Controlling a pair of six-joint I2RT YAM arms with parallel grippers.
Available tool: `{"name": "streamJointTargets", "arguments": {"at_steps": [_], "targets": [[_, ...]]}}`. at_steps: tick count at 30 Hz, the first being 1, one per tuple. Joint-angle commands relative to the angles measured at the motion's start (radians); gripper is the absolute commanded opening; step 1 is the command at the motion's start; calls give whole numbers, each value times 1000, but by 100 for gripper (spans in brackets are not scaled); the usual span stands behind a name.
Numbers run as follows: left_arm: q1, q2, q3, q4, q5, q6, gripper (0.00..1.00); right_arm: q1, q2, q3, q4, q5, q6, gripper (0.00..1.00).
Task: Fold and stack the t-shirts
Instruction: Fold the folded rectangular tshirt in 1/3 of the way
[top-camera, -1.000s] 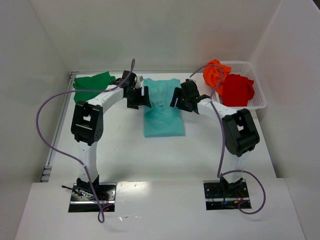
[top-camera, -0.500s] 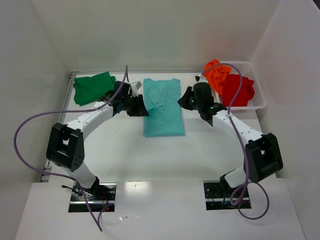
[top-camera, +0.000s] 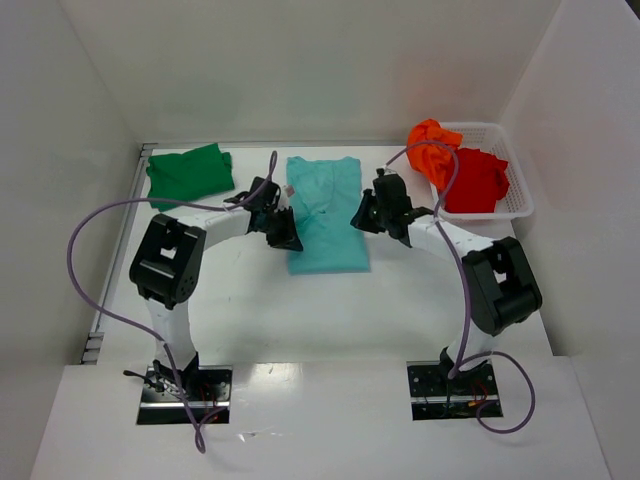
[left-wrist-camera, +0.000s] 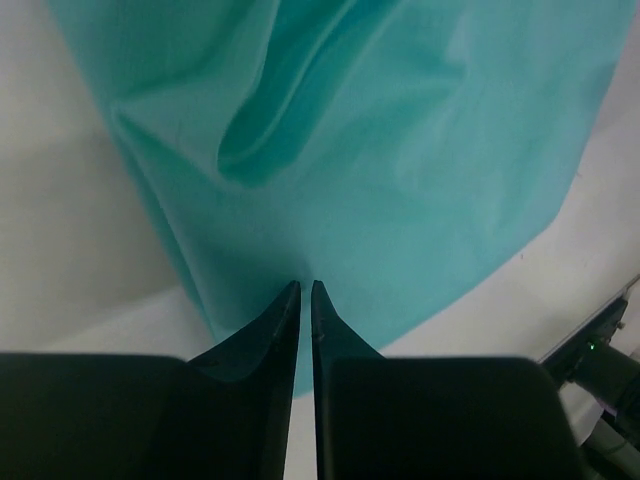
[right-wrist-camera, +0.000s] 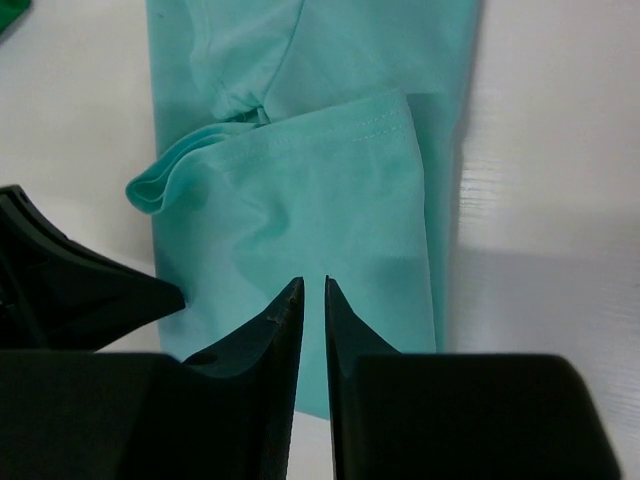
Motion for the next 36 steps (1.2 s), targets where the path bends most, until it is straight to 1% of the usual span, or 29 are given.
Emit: {"name": "streamJointTargets", "arguments": {"at_steps": [1, 8, 11, 15, 21, 23, 27, 29, 30, 32, 35, 36], "targets": [[2, 64, 98, 57, 23, -11, 15, -5, 44, 65, 46, 11, -27, 19], [40, 159, 184, 68, 33, -33, 15, -5, 118, 100, 55, 23, -36, 19], [58, 193, 231, 45, 11, -33, 15, -5, 136, 100, 55, 34, -36, 19], [77, 234, 288, 45, 0, -11, 18, -5, 158, 111, 55, 34, -36, 21], [77, 294, 395, 33, -42, -2, 19, -5, 195, 129, 64, 34, -36, 21], [77, 303, 408, 42, -42, -2, 19, -5, 195, 129, 64, 34, -36, 21], [95, 312, 432, 42, -65, 9, 23, -5, 195, 129, 64, 44, -36, 21], [104, 312, 446, 33, -76, 18, 27, -5, 221, 151, 64, 58, -47, 21], [104, 290, 446, 33, -86, 18, 27, -5, 221, 151, 64, 67, -57, 21], [115, 264, 446, 33, -95, 29, 31, -15, 245, 181, 54, 67, -68, 21], [124, 182, 422, 3, -106, 38, 39, -15, 258, 214, 8, 76, -86, 21], [124, 127, 406, 3, -121, 49, 44, -15, 238, 224, -5, 87, -87, 21]]}}
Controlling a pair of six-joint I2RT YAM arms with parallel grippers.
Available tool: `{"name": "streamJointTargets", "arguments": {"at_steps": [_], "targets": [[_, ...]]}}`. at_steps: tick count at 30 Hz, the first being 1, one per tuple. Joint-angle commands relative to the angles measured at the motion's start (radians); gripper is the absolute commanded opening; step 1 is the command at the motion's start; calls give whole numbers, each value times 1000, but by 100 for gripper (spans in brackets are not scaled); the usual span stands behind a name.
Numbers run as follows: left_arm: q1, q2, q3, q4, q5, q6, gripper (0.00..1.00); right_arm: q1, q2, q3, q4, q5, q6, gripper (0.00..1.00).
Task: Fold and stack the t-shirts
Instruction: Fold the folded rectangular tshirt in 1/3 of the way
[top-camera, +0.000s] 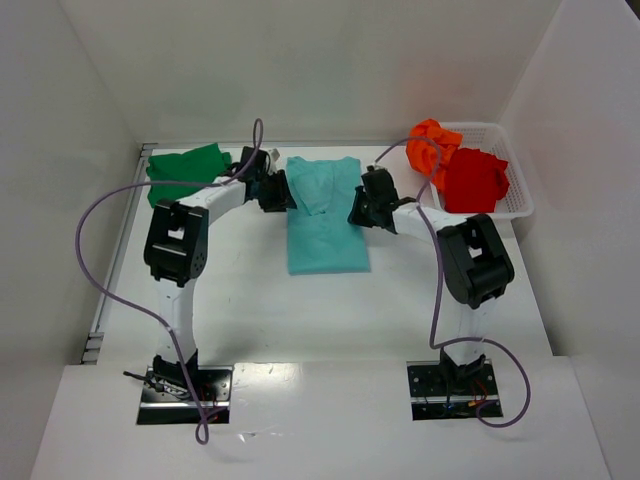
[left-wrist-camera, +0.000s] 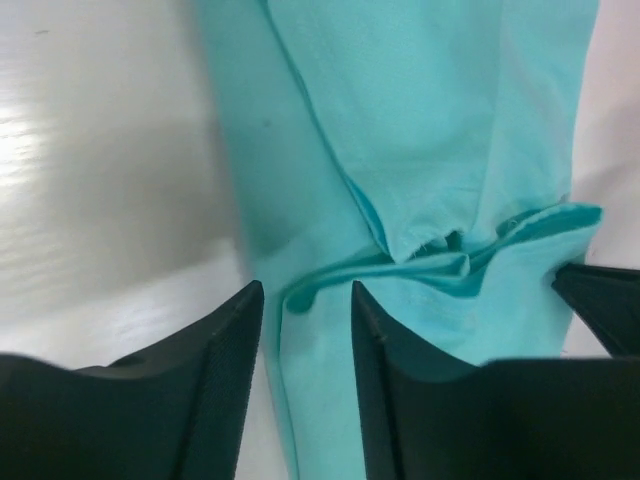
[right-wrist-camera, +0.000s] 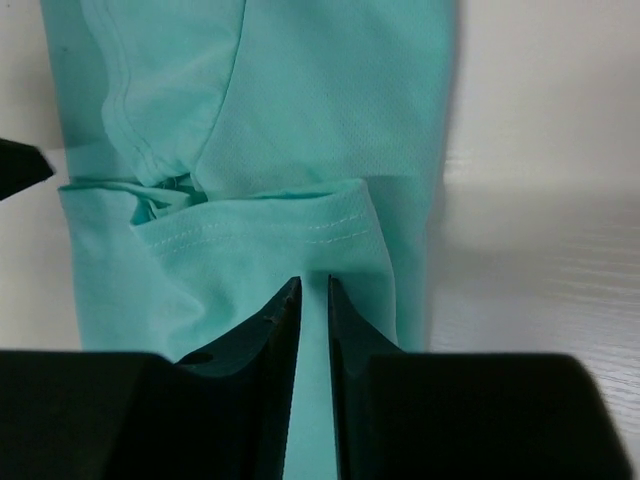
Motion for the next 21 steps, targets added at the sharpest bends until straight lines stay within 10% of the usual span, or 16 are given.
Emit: {"name": "streamJointTargets", "arguments": {"at_steps": [1, 8, 13, 21], "targets": [[11, -178, -22, 0, -39, 38, 50, -10, -29, 67, -12, 51, -37, 24], [-2, -453, -257, 21, -9, 9, 100, -20, -253, -20, -46, 88, -46, 65], [-54, -570, -464, 63, 20, -29, 100, -20, -350, -132, -78, 45, -16, 87], [-122, -633, -654, 77, -4, -51, 100, -20, -468, -399, -48, -55, 38, 86]]}}
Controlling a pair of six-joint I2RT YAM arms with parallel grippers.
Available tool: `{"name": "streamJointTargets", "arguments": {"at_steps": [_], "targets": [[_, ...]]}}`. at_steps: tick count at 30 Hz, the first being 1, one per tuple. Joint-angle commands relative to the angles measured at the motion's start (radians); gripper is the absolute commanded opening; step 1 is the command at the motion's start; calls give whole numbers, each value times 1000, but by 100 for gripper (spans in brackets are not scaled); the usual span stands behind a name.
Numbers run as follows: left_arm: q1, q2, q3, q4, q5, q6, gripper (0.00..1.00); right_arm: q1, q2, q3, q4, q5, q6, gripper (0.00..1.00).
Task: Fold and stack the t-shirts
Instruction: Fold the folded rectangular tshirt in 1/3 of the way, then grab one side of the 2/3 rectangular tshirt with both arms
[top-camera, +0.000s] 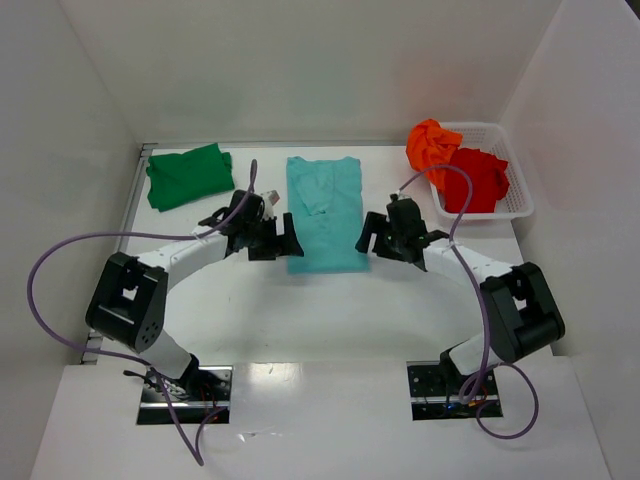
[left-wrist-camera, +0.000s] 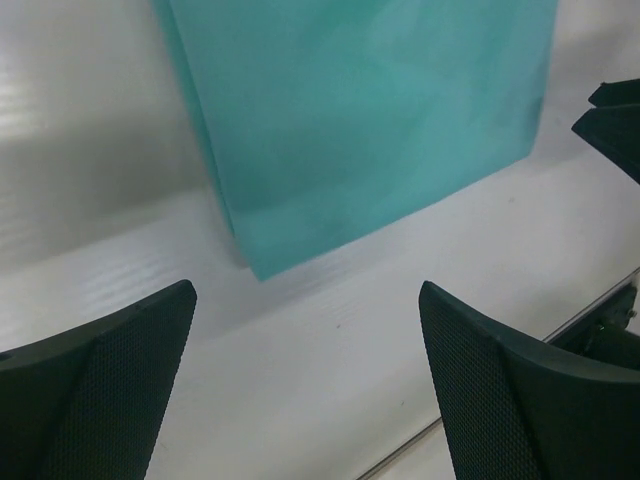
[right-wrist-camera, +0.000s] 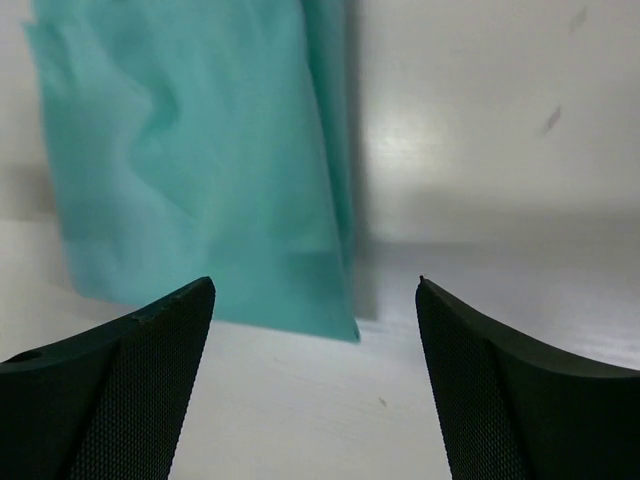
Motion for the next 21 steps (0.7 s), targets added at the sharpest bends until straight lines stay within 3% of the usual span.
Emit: {"name": "streamJointTargets", "arguments": {"at_steps": [1, 11, 16, 21], "targets": [[-5, -38, -45, 60, 9, -20, 100, 6, -73, -64, 2, -41, 25, 86], [-37, 51, -124, 155, 36, -74, 95, 70, -1, -110, 40, -57, 45, 80], [-46, 91, -115, 165, 47, -74, 93, 70, 18, -119, 51, -35, 45, 71], [-46, 138, -105, 174, 47, -74, 93, 70, 57, -119, 51, -26, 45, 71]]}}
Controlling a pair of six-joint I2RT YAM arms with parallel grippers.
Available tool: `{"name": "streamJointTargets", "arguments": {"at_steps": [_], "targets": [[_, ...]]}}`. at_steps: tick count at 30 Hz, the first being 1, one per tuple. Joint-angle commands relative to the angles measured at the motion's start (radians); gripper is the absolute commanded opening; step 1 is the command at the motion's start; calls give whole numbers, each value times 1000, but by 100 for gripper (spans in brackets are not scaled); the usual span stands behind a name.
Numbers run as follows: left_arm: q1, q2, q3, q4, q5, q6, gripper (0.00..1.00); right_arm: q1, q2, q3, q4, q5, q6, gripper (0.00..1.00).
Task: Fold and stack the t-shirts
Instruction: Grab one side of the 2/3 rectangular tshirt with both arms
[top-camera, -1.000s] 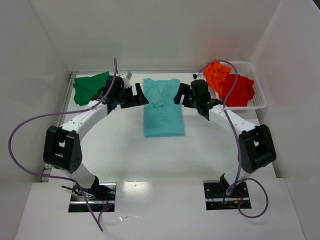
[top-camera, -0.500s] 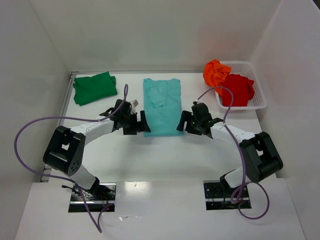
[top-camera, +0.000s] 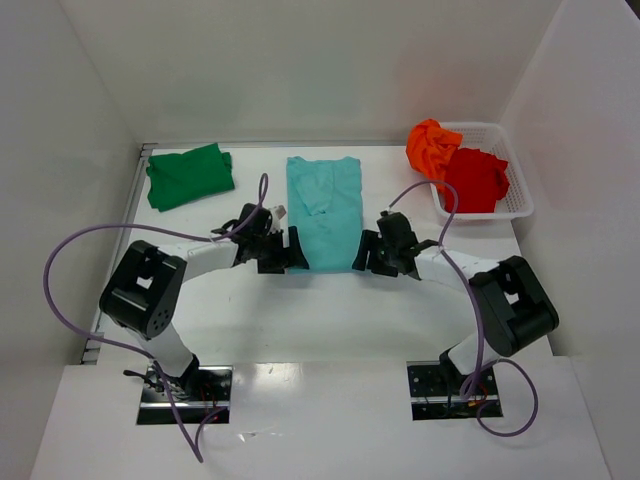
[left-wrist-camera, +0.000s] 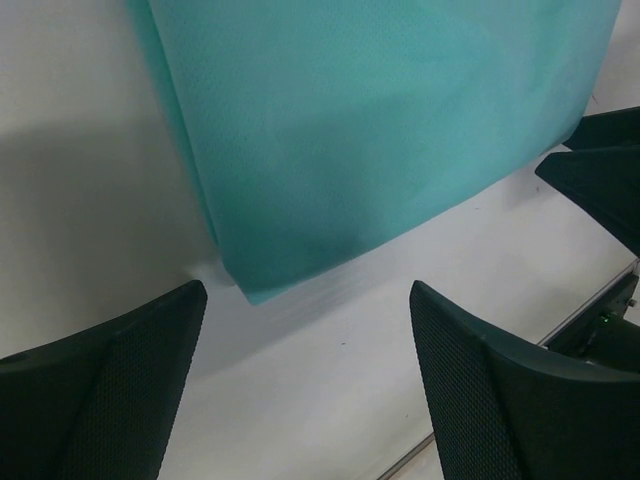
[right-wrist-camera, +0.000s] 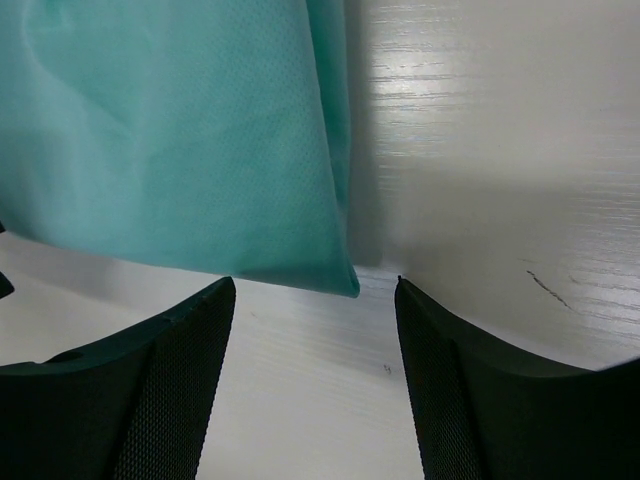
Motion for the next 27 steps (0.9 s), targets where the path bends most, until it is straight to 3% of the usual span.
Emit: {"name": "streamJointTargets", "arguments": {"at_steps": [1, 3, 6, 9, 13, 16, 17, 21, 27], "targets": [[-3, 45, 12, 29, 4, -9, 90, 6, 22, -3, 44, 19, 2, 71], [-3, 66, 12, 38, 4, -9, 86, 6, 44, -3, 55, 19, 12, 67], [-3, 91, 23, 38, 4, -9, 71, 6, 54, -3, 75, 19, 12, 53], [-3, 100, 34, 38, 4, -18, 61, 6, 64, 6, 75, 30, 21, 47], [-3, 100, 44, -5, -20, -18, 44, 6, 74, 15, 84, 41, 30, 26], [-3, 100, 55, -37, -8, -18, 12, 6, 85, 24, 70, 41, 42, 11], [-3, 89, 55, -46, 14, -18, 3, 6, 85, 24, 70, 41, 55, 1], [-12, 25, -2, -81, -8, -29, 0, 18, 21, -48, 79, 41, 104, 0], [-46, -104, -74, -169, -28, -49, 0, 171, -157, -141, 26, 87, 246, 0]]}}
